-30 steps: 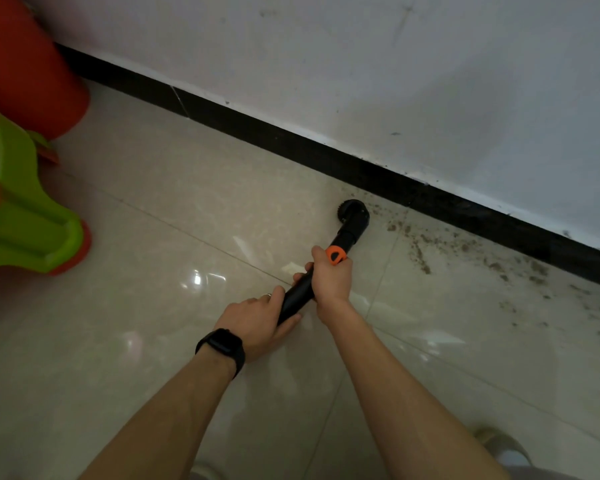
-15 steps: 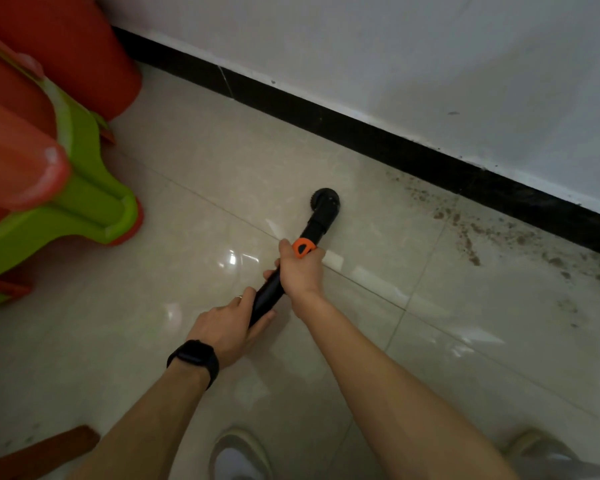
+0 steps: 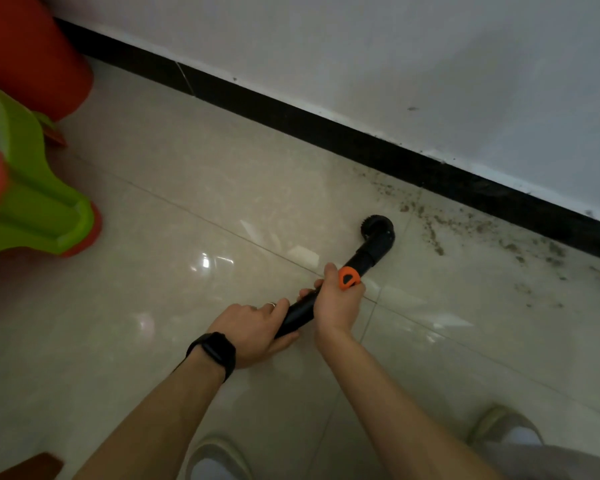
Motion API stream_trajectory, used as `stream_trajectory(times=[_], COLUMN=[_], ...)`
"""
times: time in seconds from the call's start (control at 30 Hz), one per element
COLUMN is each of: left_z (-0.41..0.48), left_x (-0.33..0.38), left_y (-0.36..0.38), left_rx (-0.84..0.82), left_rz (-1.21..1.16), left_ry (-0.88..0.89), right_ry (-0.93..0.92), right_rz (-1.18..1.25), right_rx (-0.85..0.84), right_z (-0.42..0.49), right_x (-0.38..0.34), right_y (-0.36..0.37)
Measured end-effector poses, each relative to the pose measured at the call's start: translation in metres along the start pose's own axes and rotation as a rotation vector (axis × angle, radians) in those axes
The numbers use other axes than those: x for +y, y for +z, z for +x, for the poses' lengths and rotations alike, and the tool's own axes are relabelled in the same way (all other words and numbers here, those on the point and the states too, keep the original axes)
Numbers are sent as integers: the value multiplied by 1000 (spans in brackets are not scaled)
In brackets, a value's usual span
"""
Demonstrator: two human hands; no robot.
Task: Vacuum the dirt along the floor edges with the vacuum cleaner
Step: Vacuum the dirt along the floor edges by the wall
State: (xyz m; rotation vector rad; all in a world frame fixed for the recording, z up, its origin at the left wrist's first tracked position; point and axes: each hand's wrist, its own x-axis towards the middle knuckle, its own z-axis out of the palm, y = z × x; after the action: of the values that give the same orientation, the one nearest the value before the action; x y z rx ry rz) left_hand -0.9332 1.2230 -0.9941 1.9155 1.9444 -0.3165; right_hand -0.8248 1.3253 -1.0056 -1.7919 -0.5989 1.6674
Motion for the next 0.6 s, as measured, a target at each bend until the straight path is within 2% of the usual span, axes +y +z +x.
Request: stream_trajectory(times=[0.13,0.33,0.6], left_z=[-27,-56,-3], left_x=[-4,-15,7], left_y=[13,16,-6], left_rx=[-28,-73,-30], left_rz=[-14,-103,-111], left_ry=[13,-209,-151], right_ry=[17,36,-10], right_rz=[10,-86,-63], right_rx=[-16,-189,-37], right_z=[-21,-35,3], right_x=[23,32,-3], right_y=[-6,22,13])
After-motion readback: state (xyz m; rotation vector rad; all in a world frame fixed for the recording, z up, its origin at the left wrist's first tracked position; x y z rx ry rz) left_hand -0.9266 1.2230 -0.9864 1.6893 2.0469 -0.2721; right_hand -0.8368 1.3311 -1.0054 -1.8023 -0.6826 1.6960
